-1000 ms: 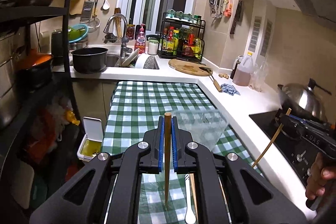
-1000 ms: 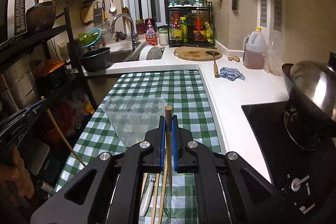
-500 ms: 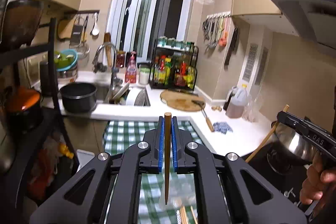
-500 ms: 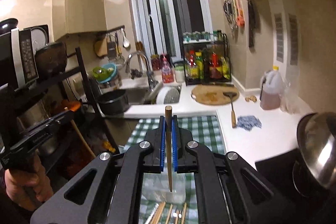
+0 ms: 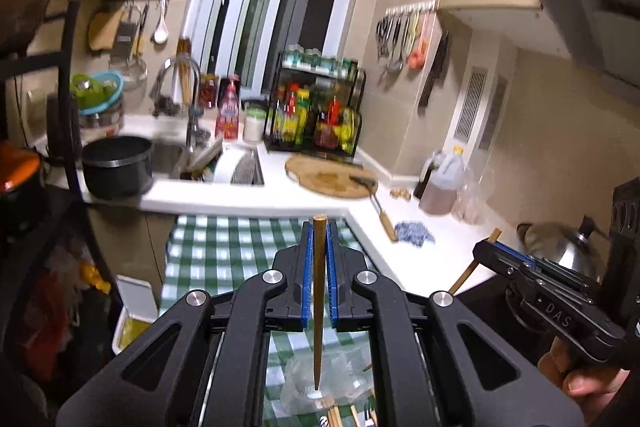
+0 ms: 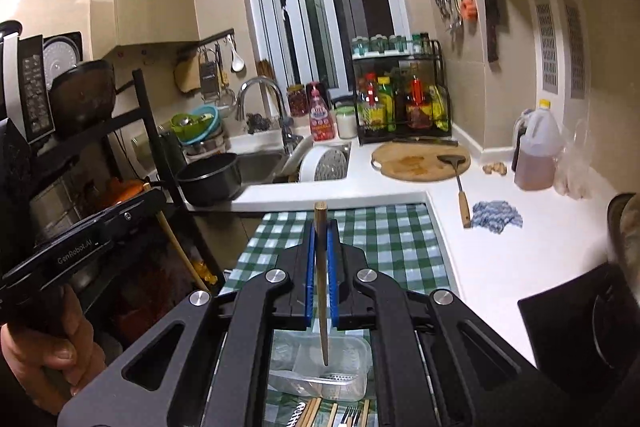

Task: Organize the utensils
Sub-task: 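Lower the chopsticks into the container and open both tools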

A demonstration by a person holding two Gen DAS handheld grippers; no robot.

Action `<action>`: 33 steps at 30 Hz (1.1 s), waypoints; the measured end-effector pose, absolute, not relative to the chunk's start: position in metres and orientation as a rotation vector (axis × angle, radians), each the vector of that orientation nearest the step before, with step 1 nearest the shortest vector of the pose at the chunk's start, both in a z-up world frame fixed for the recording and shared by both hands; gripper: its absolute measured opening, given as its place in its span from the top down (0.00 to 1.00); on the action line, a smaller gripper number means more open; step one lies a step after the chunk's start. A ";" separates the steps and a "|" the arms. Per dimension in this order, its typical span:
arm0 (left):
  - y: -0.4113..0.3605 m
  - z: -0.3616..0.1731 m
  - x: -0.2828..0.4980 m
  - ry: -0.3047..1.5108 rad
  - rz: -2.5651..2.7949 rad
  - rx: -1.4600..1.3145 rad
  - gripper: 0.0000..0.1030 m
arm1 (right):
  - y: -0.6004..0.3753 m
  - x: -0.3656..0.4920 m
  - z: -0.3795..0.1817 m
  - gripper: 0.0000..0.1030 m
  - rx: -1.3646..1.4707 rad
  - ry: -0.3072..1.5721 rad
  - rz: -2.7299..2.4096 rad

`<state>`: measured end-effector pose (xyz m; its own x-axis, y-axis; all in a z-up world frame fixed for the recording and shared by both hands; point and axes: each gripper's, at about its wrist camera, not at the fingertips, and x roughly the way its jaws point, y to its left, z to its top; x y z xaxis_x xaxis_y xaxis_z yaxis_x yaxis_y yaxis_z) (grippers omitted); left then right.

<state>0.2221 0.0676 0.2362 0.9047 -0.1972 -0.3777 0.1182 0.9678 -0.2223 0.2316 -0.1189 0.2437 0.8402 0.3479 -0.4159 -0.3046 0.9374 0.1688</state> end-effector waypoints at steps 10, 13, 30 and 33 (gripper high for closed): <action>0.062 0.191 0.237 0.501 -0.169 -0.182 0.94 | -0.116 0.245 0.197 0.94 0.086 0.538 0.349; 0.059 0.184 0.237 0.514 -0.171 -0.180 0.94 | -0.116 0.245 0.192 0.94 0.081 0.552 0.345; 0.062 0.230 0.167 0.346 -0.111 -0.142 0.56 | -0.138 0.180 0.236 0.50 -0.001 0.418 0.216; 0.060 0.227 0.142 0.332 -0.102 -0.141 0.56 | -0.148 0.149 0.239 0.50 0.017 0.373 0.205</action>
<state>0.1415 0.0601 0.2268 0.9403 -0.1226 -0.3173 0.0762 0.9850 -0.1549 0.1487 -0.1479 0.2388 0.9107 0.2022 -0.3602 -0.1958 0.9791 0.0544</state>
